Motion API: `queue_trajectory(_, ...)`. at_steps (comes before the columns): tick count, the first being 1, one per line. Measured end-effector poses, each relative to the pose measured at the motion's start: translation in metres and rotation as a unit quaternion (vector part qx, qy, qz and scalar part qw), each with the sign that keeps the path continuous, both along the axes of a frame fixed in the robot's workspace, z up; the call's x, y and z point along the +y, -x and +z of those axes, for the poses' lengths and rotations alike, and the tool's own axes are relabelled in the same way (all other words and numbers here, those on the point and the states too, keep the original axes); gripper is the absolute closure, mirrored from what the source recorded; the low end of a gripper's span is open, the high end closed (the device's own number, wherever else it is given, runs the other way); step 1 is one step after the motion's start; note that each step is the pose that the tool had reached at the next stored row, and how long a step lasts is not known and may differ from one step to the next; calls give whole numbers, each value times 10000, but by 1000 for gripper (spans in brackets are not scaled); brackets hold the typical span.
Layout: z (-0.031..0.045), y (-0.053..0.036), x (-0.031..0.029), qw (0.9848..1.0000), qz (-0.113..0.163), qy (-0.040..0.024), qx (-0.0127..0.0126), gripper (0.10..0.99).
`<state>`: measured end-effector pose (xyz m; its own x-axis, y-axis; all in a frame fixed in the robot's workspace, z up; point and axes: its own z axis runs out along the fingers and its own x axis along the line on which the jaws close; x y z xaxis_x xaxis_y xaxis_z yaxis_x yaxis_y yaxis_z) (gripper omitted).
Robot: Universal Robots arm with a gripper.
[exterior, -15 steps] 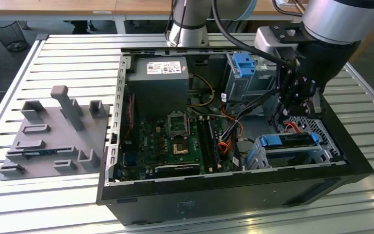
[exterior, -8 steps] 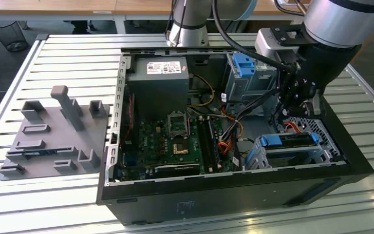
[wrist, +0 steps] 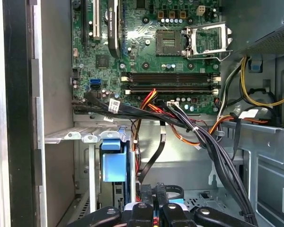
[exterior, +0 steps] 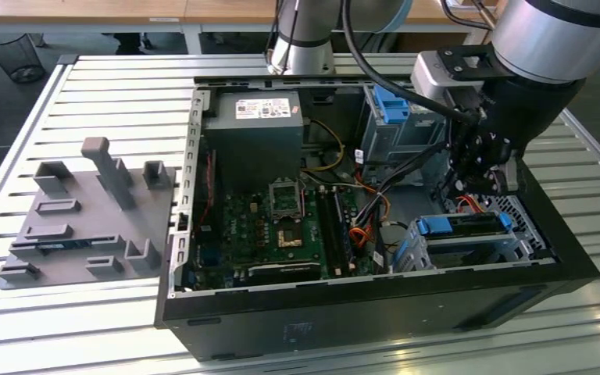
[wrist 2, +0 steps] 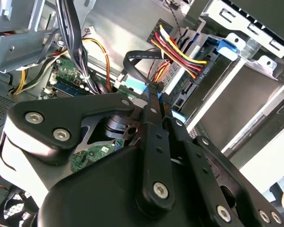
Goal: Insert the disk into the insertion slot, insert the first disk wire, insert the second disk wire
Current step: 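Insert the second disk wire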
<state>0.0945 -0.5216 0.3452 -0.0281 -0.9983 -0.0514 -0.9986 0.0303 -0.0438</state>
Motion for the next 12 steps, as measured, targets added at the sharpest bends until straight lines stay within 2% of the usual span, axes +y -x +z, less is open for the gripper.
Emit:
queue_trajectory(5, 0, 0, -17, 10000, 0, 0, 0, 937)
queue_trajectory(12, -1, 0, -107, 10000, 0, 0, 0, 937)
